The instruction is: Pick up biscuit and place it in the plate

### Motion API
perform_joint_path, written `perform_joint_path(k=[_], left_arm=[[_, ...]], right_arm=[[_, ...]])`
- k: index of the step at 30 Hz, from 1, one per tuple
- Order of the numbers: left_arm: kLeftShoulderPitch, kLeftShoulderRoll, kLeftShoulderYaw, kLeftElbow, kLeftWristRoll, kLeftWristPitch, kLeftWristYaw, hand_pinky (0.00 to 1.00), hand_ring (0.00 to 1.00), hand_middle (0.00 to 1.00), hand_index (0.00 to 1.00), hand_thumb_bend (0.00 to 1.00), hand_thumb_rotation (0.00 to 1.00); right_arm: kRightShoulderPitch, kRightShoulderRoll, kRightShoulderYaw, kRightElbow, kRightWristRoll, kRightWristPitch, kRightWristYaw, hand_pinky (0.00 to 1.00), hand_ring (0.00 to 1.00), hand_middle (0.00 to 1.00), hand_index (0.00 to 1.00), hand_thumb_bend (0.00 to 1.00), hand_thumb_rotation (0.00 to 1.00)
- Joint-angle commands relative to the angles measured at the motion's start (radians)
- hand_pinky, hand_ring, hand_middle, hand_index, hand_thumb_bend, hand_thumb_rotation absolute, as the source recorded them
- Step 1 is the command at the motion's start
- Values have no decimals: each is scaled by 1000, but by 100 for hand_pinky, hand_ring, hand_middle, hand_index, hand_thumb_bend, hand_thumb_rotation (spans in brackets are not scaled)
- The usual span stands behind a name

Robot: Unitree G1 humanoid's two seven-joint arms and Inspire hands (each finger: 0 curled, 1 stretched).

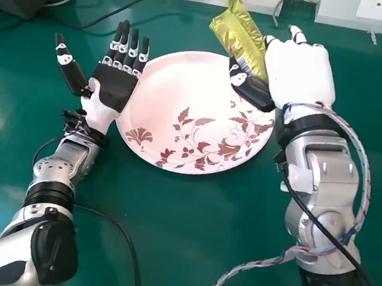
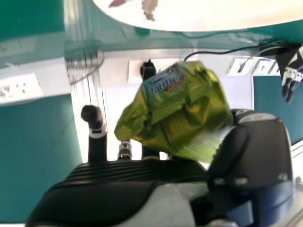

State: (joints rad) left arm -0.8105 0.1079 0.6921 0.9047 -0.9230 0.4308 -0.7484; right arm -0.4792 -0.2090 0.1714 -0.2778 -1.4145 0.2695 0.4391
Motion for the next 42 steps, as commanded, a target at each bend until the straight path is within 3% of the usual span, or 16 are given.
perform_joint_path(k=[1, 5, 14, 42], left_arm=[[15, -6, -3, -13, -11, 19, -6, 76, 75, 83, 100, 100, 41], [22, -11, -6, -26, -11, 29, -10, 73, 73, 79, 100, 100, 39], [30, -23, -5, -50, -3, 17, 2, 70, 70, 80, 100, 100, 38], [45, -49, -17, -104, -7, -6, -46, 72, 71, 81, 99, 100, 36]], right_arm=[[13, -13, 15, 18, 14, 4, -42, 7, 20, 43, 48, 52, 0], [22, -21, 31, 49, 31, 6, -93, 7, 20, 43, 48, 52, 0], [24, -55, 51, 96, 83, 1, -163, 7, 20, 43, 48, 52, 0], [47, -126, 139, 209, 187, -9, -213, 7, 20, 43, 48, 52, 0]])
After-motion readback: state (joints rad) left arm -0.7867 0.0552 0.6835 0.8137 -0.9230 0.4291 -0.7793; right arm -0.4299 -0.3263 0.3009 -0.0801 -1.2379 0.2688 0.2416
